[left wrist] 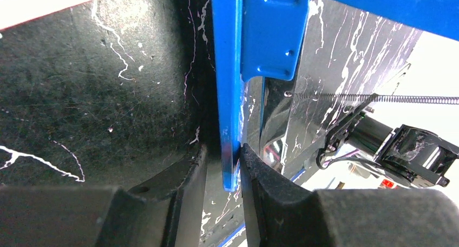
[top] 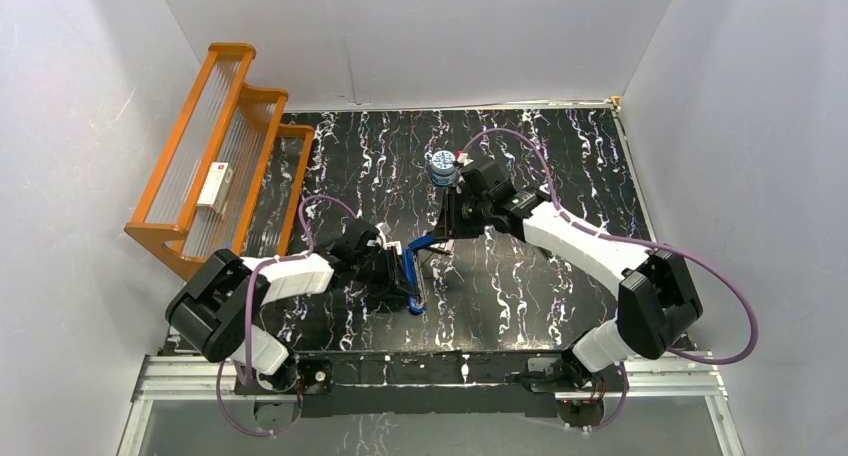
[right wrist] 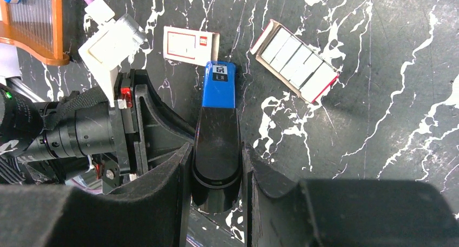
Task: Load the staples into the stapler
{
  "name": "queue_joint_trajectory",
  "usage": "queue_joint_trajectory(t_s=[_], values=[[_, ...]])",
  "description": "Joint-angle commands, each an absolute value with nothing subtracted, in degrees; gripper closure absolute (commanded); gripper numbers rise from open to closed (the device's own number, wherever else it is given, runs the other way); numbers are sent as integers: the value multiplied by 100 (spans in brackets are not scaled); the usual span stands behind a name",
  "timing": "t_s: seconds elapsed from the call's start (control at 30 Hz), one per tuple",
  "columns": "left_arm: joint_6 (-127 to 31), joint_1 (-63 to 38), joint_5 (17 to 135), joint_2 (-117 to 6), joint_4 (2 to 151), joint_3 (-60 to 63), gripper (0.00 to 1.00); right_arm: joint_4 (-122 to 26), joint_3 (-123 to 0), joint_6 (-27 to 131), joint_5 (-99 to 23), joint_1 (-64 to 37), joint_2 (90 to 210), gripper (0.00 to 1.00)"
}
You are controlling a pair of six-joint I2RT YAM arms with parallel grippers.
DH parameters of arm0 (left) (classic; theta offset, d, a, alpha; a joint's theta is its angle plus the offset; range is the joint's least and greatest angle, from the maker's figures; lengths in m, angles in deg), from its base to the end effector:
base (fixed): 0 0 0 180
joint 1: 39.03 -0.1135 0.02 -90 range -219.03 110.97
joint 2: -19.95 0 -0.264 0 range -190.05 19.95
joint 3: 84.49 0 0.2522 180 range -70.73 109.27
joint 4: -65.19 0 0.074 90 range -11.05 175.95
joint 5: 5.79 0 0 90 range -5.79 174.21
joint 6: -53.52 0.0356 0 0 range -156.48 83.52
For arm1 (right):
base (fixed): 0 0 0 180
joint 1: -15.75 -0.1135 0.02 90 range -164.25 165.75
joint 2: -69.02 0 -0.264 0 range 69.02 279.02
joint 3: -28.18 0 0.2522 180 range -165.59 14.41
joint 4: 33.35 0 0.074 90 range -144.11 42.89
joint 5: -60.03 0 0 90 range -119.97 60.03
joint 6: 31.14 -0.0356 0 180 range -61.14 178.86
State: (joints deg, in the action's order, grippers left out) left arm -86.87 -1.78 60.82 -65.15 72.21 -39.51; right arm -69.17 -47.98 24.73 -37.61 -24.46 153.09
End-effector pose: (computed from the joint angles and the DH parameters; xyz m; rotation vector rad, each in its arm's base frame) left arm 0.2007 -0.1704 0.1358 -0.0894 2.6595 -1.1169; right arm 0.2425 0.2112 0.2658 -0.2010 2.4587 0.7678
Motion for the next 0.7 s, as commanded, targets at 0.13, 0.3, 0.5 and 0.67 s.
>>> queue_joint_trajectory(t_s=[0.13,0.3,0.5,0.67], values=[[-8212,-151,6980,-6701,8822,-3947,80,-7044,-5674,3189,-3382,-2328,15391,63],[-8171,-132,6968,-6929,8827,-3882,95,-7364,-6031,3379,-3392,-2361,15659,63],[-8040,-54,6620,-7024,8207,-4108,100,-7268,-6165,3335,-3236,-2370,15876,64],[-7928,197,6291,-7075,7761,-4252,100,-7124,-6351,3102,-2706,-2372,15948,61]])
